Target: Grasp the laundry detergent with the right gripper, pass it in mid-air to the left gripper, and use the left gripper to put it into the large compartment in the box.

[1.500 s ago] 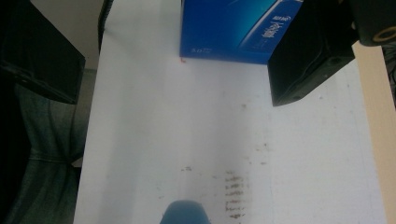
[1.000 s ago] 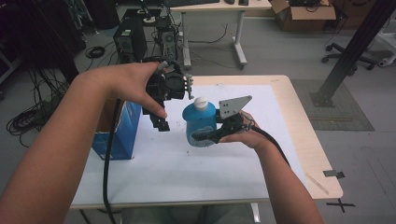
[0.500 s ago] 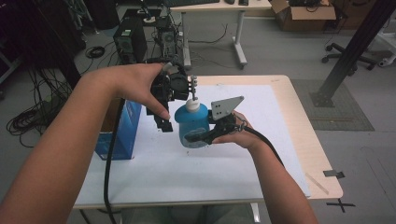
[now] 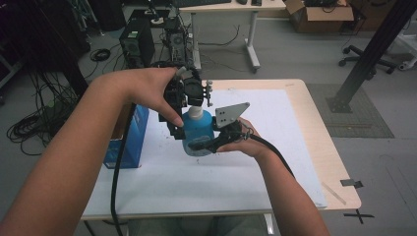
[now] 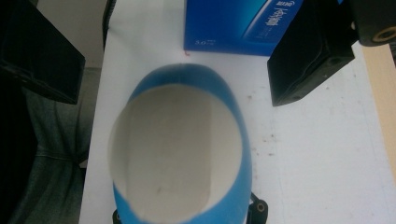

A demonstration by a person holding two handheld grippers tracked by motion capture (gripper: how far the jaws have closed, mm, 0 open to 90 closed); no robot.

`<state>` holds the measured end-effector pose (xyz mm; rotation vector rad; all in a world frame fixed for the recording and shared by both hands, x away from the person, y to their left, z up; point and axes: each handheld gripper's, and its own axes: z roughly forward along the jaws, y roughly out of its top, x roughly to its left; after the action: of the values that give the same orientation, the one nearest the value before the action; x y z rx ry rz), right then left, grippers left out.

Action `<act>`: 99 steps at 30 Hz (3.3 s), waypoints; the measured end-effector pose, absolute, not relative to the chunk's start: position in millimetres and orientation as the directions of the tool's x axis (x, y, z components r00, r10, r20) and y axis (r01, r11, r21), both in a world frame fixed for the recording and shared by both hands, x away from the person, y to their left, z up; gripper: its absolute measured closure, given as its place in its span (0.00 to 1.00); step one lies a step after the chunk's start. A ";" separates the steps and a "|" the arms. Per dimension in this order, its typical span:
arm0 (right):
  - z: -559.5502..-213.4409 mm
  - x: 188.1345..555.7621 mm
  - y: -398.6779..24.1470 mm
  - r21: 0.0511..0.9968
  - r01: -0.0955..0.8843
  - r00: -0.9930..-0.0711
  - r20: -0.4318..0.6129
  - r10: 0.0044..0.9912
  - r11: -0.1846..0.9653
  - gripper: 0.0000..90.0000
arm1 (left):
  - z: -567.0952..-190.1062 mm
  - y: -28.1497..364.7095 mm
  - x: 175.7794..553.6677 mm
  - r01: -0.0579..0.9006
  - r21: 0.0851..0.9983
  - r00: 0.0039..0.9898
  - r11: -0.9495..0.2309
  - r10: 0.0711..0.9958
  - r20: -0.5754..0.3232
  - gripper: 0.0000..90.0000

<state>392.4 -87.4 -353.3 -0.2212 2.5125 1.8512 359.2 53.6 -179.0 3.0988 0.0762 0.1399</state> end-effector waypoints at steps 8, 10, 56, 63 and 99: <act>-356.5 392.7 -80.4 0.951 -0.118 -0.990 -0.092 -0.105 0.285 0.50 | -179.5 50.7 358.3 0.055 0.042 0.994 -0.998 0.059 0.089 0.05; -356.9 392.6 -78.6 0.952 -0.117 -0.990 -0.091 -0.104 0.283 0.50 | -179.7 49.4 358.0 0.052 0.044 0.994 -0.998 0.056 0.092 0.05; -354.5 392.5 -69.9 0.955 -0.125 -0.991 -0.106 -0.084 0.270 0.50 | -192.6 38.4 356.0 0.062 0.023 0.992 -0.998 0.064 0.110 0.20; -354.7 391.3 -69.9 0.953 -0.126 -0.991 -0.107 -0.084 0.276 0.50 | -193.3 38.3 356.5 0.070 0.019 0.990 -0.997 0.072 0.119 0.27; -347.9 387.4 -64.7 0.961 -0.137 -0.989 -0.118 -0.094 0.239 0.49 | -184.8 39.1 355.7 0.062 -0.023 0.989 -0.998 0.058 0.136 0.42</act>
<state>387.4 -64.7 -347.9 -0.2284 2.4452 1.9023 355.7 39.1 -184.8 3.1597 0.0957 0.2147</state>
